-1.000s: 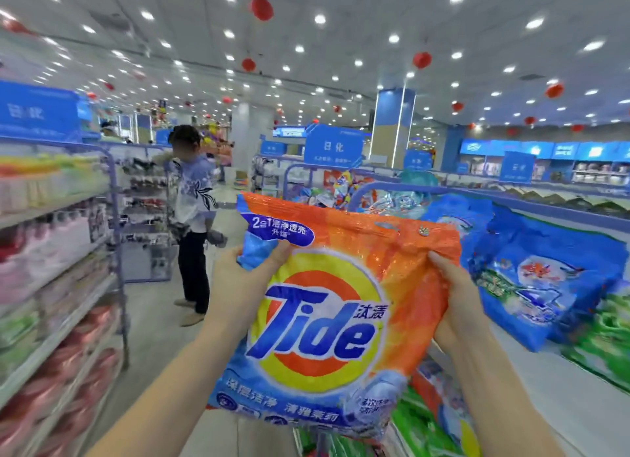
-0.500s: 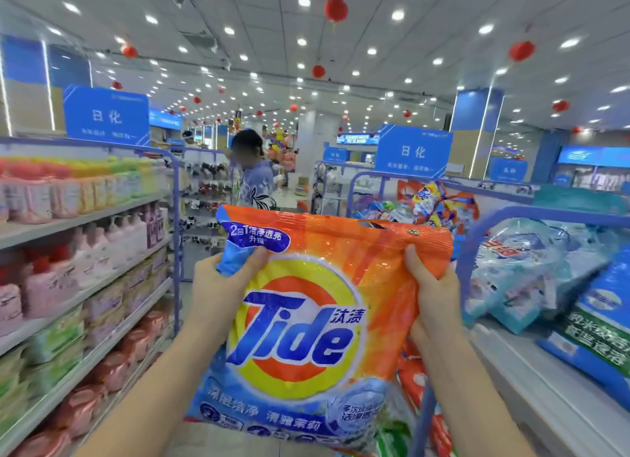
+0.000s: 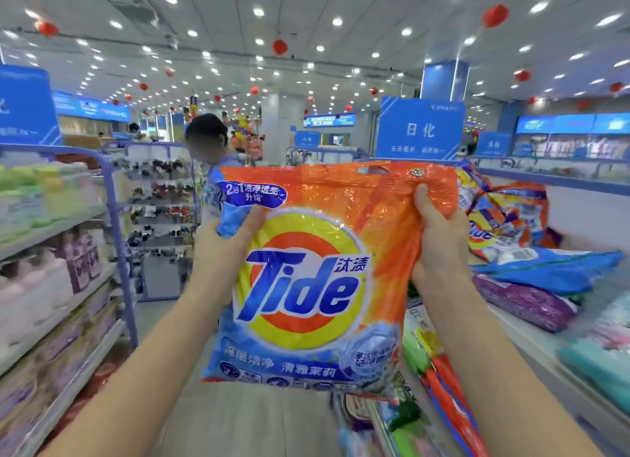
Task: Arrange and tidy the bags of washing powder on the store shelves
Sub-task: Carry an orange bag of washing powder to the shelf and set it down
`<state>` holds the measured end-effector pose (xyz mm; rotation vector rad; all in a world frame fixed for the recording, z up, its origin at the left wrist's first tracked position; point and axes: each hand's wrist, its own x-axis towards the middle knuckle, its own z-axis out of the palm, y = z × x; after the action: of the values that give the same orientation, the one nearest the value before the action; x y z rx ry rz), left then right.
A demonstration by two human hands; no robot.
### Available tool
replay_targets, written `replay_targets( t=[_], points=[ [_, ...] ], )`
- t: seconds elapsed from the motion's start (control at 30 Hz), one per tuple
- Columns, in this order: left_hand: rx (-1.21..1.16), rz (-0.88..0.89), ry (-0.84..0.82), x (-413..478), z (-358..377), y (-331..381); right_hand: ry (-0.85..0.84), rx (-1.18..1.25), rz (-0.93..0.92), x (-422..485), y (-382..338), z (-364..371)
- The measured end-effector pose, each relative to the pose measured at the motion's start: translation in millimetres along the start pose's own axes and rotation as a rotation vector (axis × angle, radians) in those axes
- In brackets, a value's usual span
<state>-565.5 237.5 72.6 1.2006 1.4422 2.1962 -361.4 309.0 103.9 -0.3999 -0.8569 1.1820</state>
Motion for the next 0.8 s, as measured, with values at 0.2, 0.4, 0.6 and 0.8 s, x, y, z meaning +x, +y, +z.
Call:
replay_targets(
  t=[0.2,0.4,0.6,0.8],
  points=[
    [-0.061,-0.013,-0.123,94.5,71.2,-52.0,0.012,-0.034,-0.119,102.9,32.5,-1.3],
    [-0.157,0.007,-0.198,189.3,188.2,-95.4,0.085,-0.148,-0.282,225.1,33.7,-5.6],
    [-0.332,-0.037,-0.435,250.4,302.6,-113.7,0.195,-0.246,-0.457,307.0,9.9,-29.4],
    [-0.394,-0.101,-0.695,284.1,431.3,-155.3,0.435,-0.438,-0.636,365.6,-2.9,-76.9]
  ],
)
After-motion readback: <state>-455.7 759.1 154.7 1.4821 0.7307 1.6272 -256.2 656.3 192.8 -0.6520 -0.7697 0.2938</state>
